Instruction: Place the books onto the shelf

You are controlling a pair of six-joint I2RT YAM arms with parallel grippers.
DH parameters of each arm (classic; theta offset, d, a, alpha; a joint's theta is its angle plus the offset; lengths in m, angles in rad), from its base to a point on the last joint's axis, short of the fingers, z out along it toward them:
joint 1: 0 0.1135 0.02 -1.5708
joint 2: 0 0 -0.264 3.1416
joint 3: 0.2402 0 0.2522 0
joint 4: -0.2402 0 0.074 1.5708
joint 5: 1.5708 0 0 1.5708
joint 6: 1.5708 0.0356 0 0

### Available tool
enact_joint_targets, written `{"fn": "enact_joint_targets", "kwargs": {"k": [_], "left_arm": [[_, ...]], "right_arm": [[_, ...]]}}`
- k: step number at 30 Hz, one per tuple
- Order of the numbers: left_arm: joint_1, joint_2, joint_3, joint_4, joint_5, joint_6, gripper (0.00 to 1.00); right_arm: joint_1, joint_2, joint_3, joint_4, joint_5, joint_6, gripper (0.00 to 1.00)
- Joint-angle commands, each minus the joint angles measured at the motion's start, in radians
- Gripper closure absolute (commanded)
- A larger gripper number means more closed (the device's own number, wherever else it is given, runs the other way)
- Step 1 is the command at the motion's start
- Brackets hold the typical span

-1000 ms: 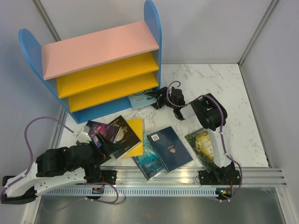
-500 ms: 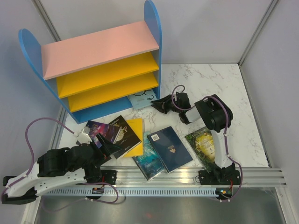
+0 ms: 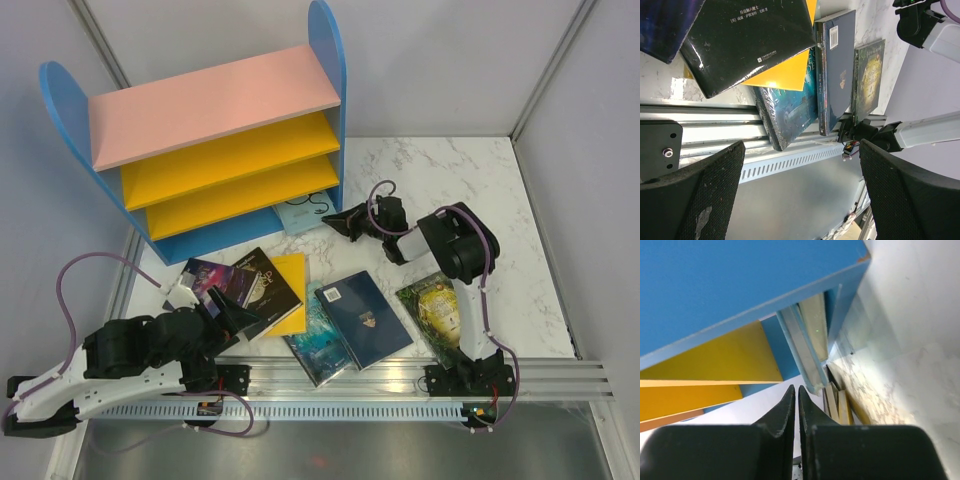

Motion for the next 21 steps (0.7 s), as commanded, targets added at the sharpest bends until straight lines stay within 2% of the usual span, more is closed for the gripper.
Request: {"fn": "enact_joint_targets", "kwargs": {"k": [1,5,11,21], "left_arm": [[-0.006,0.019,0.008,0.003,-0.021,-0.040,0.04],[-0.006,0.013,0.011,0.003,-0.021,-0.035,0.04],[-0.006,0.001,0.009,0.003,-0.023,-0.029,0.04],[-0.006,0.005,0.002,0.012,-0.036,-0.023,0.04]], "right_arm": [[0.002,0.023,0.047,0.060,0.025,0.021,0.94],[0.009,0.033,0.069,0.081,0.036,0.041,0.95],[0.009,-0.064,0.029,0.129,0.041,0.007,0.95],[0.025,-0.208,-0.058,-0.138,-0.025,-0.164,0.88]]}}
